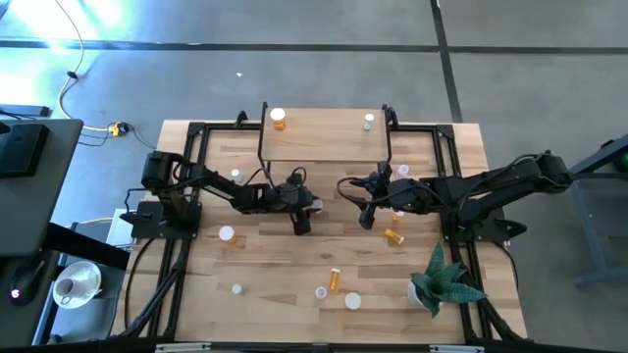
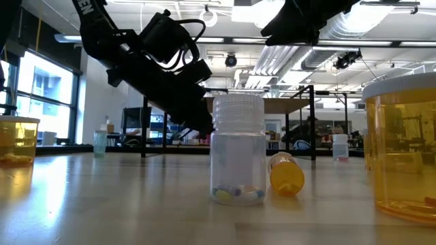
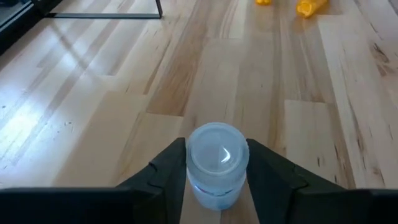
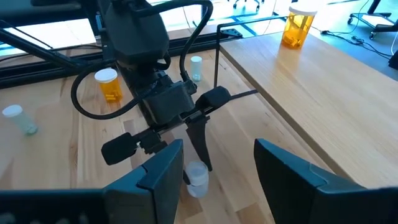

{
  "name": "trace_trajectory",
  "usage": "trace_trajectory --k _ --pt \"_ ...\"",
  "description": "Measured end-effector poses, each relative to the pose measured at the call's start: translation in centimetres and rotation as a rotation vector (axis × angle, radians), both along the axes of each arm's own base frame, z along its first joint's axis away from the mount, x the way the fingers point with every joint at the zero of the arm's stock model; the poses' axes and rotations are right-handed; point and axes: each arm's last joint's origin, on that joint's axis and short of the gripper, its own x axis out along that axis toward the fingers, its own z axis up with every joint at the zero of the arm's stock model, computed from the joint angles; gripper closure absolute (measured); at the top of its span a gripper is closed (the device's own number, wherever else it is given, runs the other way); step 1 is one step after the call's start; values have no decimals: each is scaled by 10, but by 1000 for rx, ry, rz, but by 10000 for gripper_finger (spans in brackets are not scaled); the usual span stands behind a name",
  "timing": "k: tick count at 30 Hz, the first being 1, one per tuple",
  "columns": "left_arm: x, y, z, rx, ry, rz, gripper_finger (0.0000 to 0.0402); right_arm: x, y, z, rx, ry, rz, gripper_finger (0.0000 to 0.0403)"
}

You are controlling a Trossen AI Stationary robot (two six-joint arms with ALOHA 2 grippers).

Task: Pick and place medicine bottles onto shelf by color
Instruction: Put the center transparent pill bottle on the shelf

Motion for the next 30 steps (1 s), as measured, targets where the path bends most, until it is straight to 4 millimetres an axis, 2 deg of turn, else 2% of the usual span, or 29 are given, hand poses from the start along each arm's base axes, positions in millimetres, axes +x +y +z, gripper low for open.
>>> trace_trajectory --k 5,8,14,18,24,30 --pt "-2 0 9 1 -18 -3 269 0 0 0 -6 2 3 214" --pt "-4 -1 21 -2 -39 -1 268 0 0 0 -3 0 1 214" --pt "-17 -3 62 20 -114 -6 268 0 0 0 -2 0 1 214" --pt "-32 0 96 128 -176 27 268 0 0 0 0 -2 0 214" --pt "-58 25 147 262 -284 197 268 0 0 0 0 -2 0 214" --pt "-67 61 199 276 -298 299 268 0 0 1 1 -8 0 214"
